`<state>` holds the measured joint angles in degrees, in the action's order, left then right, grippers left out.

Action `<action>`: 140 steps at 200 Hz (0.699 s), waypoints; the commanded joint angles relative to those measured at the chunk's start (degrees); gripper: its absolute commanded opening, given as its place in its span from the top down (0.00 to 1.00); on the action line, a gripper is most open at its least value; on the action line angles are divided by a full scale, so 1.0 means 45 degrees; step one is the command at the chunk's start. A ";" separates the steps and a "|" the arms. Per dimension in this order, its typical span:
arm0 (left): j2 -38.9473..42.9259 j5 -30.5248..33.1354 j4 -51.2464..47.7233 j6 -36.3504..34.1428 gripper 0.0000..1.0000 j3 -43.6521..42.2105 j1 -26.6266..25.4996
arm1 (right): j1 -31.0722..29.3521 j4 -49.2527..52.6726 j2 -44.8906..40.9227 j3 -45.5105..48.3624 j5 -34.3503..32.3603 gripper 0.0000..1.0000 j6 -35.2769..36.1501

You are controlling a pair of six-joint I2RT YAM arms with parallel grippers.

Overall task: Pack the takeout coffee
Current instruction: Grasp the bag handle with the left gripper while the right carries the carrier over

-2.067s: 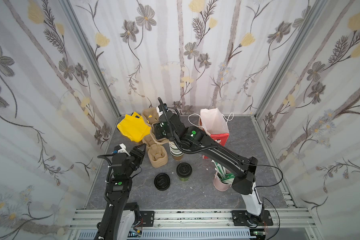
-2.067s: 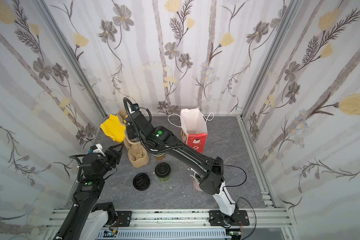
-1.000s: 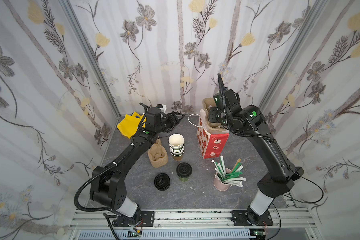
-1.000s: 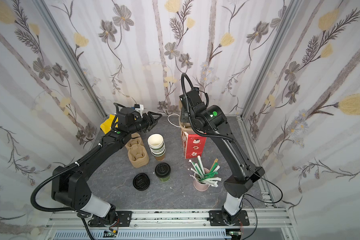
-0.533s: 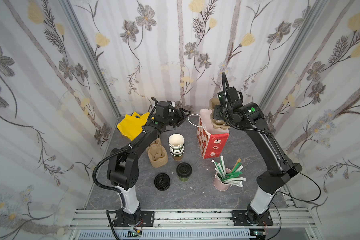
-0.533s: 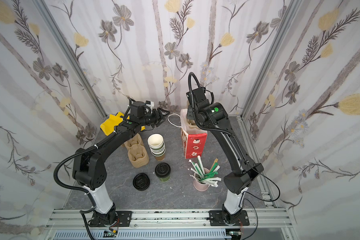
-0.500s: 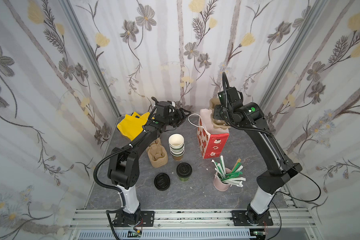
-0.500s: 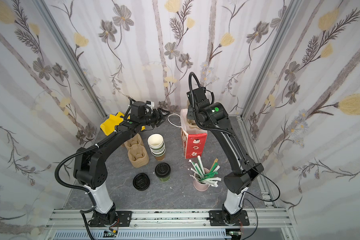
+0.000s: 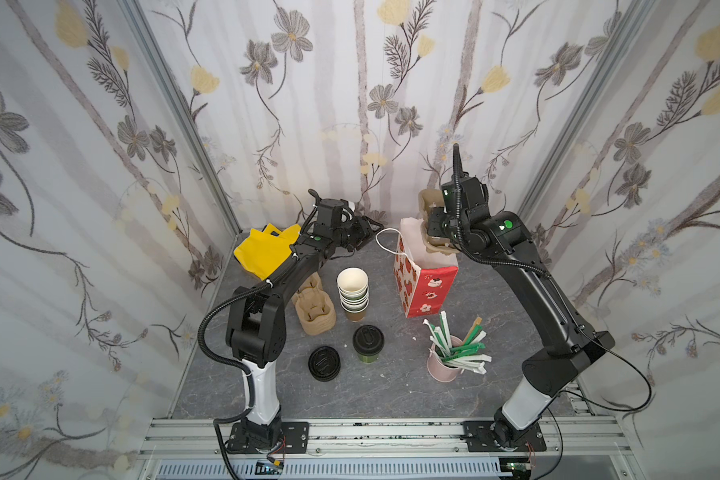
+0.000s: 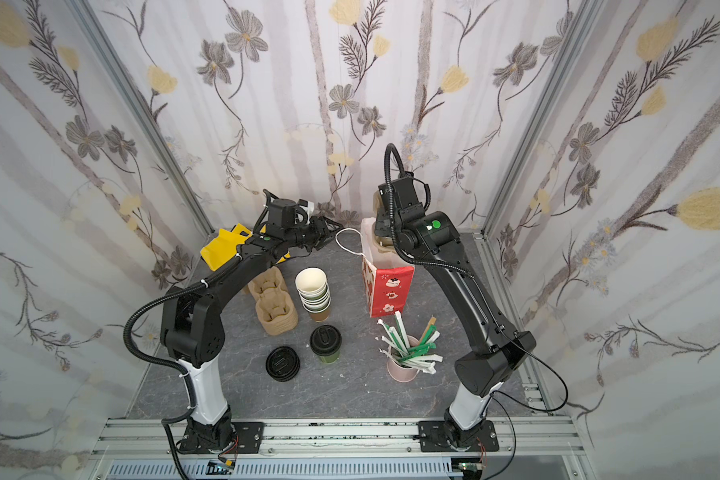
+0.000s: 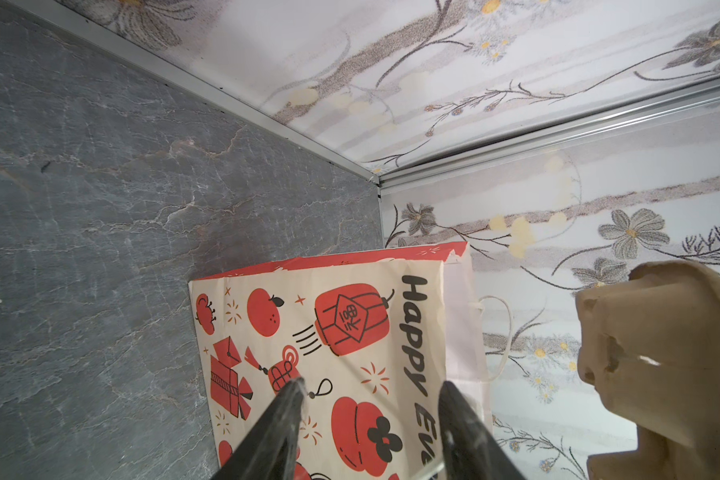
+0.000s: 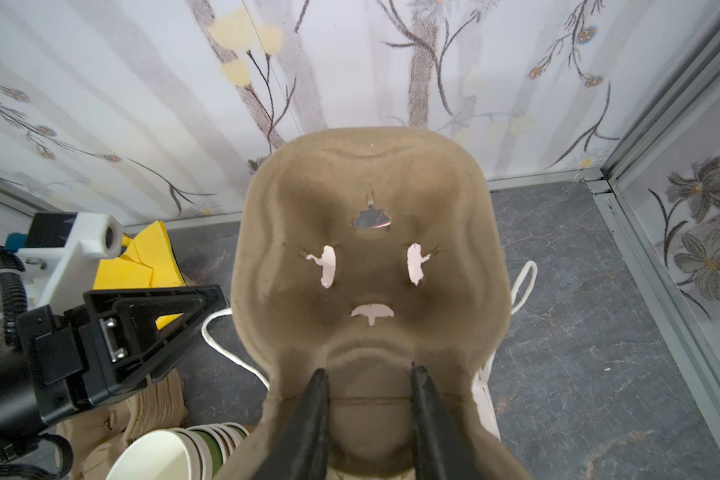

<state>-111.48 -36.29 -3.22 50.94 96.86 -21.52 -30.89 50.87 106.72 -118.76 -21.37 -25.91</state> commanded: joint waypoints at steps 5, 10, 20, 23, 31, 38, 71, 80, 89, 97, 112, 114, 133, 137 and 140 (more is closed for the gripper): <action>0.0152 -0.0386 0.0111 -0.0473 0.46 0.0038 0.0055 | -0.0009 -0.2425 -0.0255 0.1092 -0.0233 0.72 0.0133; 0.0183 -0.0410 0.0109 -0.0523 0.46 0.0019 0.0069 | 0.0000 -0.2733 -0.0359 0.1398 -0.0244 0.72 0.0165; 0.0214 -0.0474 0.0111 -0.0646 0.46 -0.0019 0.0073 | 0.0000 -0.3642 -0.0624 0.2114 -0.0327 0.72 0.0310; 0.0212 -0.0497 0.0111 -0.0686 0.46 -0.0030 0.0075 | -0.0003 -0.3965 -0.0719 0.2331 -0.0345 0.72 0.0365; 0.0224 -0.0607 0.0111 -0.0731 0.46 -0.0040 0.0072 | -0.0009 -0.4858 -0.0942 0.3026 -0.0386 0.73 0.0553; 0.0287 -0.0672 0.0111 -0.0796 0.45 -0.0066 0.0055 | -0.0014 -0.5582 -0.1104 0.3526 -0.0406 0.73 0.0698; 0.0486 -0.0705 0.0111 -0.0986 0.40 -0.0360 0.0055 | -0.0027 -0.6318 -0.1234 0.4088 -0.0727 0.73 0.0953; 0.0497 -0.0730 0.0111 -0.1017 0.40 -0.0420 0.0046 | -0.0004 -0.6423 -0.1229 0.4317 -0.0818 0.73 0.0953; 0.0495 -0.0746 0.0096 -0.1077 0.40 -0.0466 0.0038 | -0.0010 -0.6661 -0.1224 0.4610 -0.0820 0.73 0.0953; 0.0495 -0.0734 0.0082 -0.1166 0.40 -0.0525 0.0044 | -0.0013 -0.6920 -0.1222 0.4874 -0.0781 0.73 0.0953; 0.0481 -0.0789 0.0052 -0.1525 0.40 -0.0553 0.0043 | -0.0026 -0.7348 -0.1224 0.5277 -0.0685 0.73 0.1001; 0.0478 -0.0804 0.0038 -0.1556 0.40 -0.0549 0.0038 | -0.0014 -0.7386 -0.1227 0.5317 -0.0683 0.73 0.1009; 0.0404 -0.0986 0.0013 -0.1887 0.41 -0.0484 0.0031 | -0.0017 -0.7751 -0.1220 0.5668 -0.0730 0.73 0.1123; 0.0408 -0.1008 0.0013 -0.1946 0.41 -0.0496 0.0035 | -0.0017 -0.7827 -0.1218 0.5716 -0.0757 0.73 0.1184; 0.0400 -0.1003 -0.0009 -0.1976 0.41 -0.0490 0.0026 | -0.0001 -0.7860 -0.1196 0.5752 -0.0774 0.73 0.1202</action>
<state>-109.80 -39.46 -4.08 45.01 94.59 -21.32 -30.89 21.45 101.30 -94.13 -23.94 -21.85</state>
